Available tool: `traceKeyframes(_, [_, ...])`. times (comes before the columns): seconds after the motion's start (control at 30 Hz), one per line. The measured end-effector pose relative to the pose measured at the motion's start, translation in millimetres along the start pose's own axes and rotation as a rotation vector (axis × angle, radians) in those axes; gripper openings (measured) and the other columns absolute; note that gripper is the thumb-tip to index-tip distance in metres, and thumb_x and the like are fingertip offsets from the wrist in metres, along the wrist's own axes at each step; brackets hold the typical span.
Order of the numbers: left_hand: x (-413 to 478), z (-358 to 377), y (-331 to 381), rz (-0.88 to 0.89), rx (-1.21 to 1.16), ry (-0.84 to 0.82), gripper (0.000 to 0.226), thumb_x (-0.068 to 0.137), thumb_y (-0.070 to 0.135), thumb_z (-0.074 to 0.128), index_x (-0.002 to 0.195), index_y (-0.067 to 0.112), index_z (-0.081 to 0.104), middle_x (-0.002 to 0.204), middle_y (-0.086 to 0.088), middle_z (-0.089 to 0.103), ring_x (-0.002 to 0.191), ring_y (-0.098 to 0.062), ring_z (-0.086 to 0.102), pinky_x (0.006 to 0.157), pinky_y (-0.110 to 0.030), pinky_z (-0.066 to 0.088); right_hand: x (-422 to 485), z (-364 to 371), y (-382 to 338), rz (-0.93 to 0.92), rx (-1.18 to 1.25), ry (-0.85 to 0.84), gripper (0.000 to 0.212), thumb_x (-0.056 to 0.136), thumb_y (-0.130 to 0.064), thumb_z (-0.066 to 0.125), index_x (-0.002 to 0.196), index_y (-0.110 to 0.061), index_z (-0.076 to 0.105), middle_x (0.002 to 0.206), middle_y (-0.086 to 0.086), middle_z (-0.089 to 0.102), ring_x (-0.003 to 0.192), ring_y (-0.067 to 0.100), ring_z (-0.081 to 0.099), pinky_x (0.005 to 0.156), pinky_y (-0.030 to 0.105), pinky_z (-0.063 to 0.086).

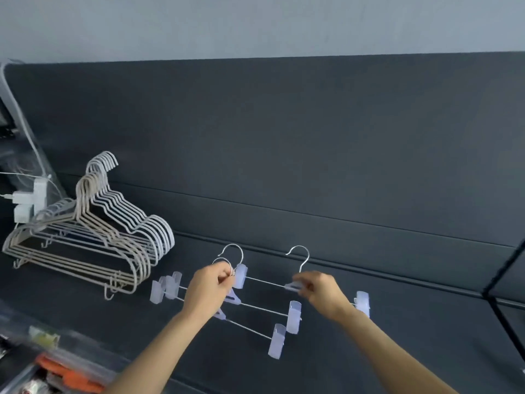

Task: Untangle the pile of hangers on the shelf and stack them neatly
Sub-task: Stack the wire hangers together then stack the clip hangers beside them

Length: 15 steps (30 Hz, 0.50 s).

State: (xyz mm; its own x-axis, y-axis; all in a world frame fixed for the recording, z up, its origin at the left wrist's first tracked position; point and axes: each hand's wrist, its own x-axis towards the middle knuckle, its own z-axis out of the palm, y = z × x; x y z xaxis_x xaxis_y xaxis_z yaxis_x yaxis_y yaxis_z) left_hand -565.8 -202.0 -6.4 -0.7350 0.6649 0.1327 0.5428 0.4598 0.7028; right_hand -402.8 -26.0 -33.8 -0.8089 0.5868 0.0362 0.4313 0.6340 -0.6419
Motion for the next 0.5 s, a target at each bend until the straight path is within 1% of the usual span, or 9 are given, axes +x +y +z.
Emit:
traceKeyframes(0.07, [6, -9, -16, -0.006, -0.011, -0.02, 0.027, 0.083, 0.008, 0.059, 0.058, 0.016, 0.052, 0.045, 0.015, 0.051, 0.043, -0.008, 0.042, 0.051, -0.027, 0.039, 21, 22, -18, 0.016, 0.025, -0.041, 0.029, 0.084, -0.005, 0.059, 0.112, -0.01, 0.064, 0.107, 0.01, 0.066, 0.097, 0.023, 0.059, 0.08, 0.017, 0.038])
traceKeyframes(0.13, [11, -15, -26, 0.013, -0.025, -0.037, 0.036, 0.083, 0.009, 0.06, 0.055, 0.028, 0.047, 0.047, 0.014, 0.055, 0.046, -0.007, 0.048, 0.052, -0.025, 0.04, 37, 38, -30, 0.038, 0.03, -0.067, 0.031, 0.083, -0.003, 0.059, 0.113, -0.01, 0.064, 0.107, 0.01, 0.066, 0.092, 0.02, 0.057, 0.081, 0.016, 0.038])
traceKeyframes(0.17, [13, -17, -30, 0.014, -0.03, -0.048, 0.036, 0.083, 0.009, 0.061, 0.057, 0.03, 0.048, 0.05, 0.011, 0.058, 0.049, -0.009, 0.053, 0.054, -0.027, 0.043, 42, 43, -34, 0.049, 0.026, -0.073, 0.031, 0.083, -0.002, 0.059, 0.113, -0.01, 0.065, 0.104, 0.01, 0.066, 0.088, 0.017, 0.055, 0.08, 0.016, 0.038])
traceKeyframes(0.23, [16, -18, -33, 0.005, -0.041, -0.073, 0.025, 0.082, 0.01, 0.062, 0.065, 0.025, 0.055, 0.06, 0.004, 0.065, 0.061, -0.016, 0.062, 0.062, -0.032, 0.049, 50, 48, -36, 0.065, 0.009, -0.078, 0.03, 0.083, -0.001, 0.058, 0.11, -0.009, 0.066, 0.094, 0.007, 0.061, 0.085, 0.013, 0.05, 0.076, 0.016, 0.036])
traceKeyframes(0.3, [18, -15, -32, 0.006, -0.046, -0.088, 0.015, 0.083, 0.011, 0.063, 0.071, 0.02, 0.059, 0.066, 0.001, 0.067, 0.067, -0.02, 0.064, 0.065, -0.031, 0.05, 54, 47, -33, 0.088, 0.003, -0.074, 0.028, 0.083, 0.0, 0.058, 0.109, -0.007, 0.067, 0.09, 0.007, 0.058, 0.084, 0.012, 0.049, 0.073, 0.015, 0.035])
traceKeyframes(0.43, [22, -3, -27, 0.017, -0.058, -0.111, 0.012, 0.082, 0.013, 0.063, 0.071, 0.018, 0.06, 0.06, 0.009, 0.061, 0.065, -0.019, 0.063, 0.066, -0.031, 0.05, 57, 41, -23, 0.131, 0.016, -0.06, 0.028, 0.082, 0.002, 0.059, 0.108, -0.005, 0.066, 0.088, 0.003, 0.054, 0.082, 0.012, 0.049, 0.064, 0.006, 0.034])
traceKeyframes(0.5, [25, 2, -25, 0.025, -0.058, -0.123, 0.014, 0.082, 0.013, 0.063, 0.07, 0.017, 0.059, 0.059, 0.008, 0.06, 0.064, -0.019, 0.062, 0.066, -0.031, 0.05, 57, 41, -21, 0.146, 0.04, -0.074, 0.029, 0.082, 0.002, 0.059, 0.109, -0.005, 0.066, 0.089, 0.003, 0.056, 0.082, 0.013, 0.049, 0.065, 0.008, 0.035])
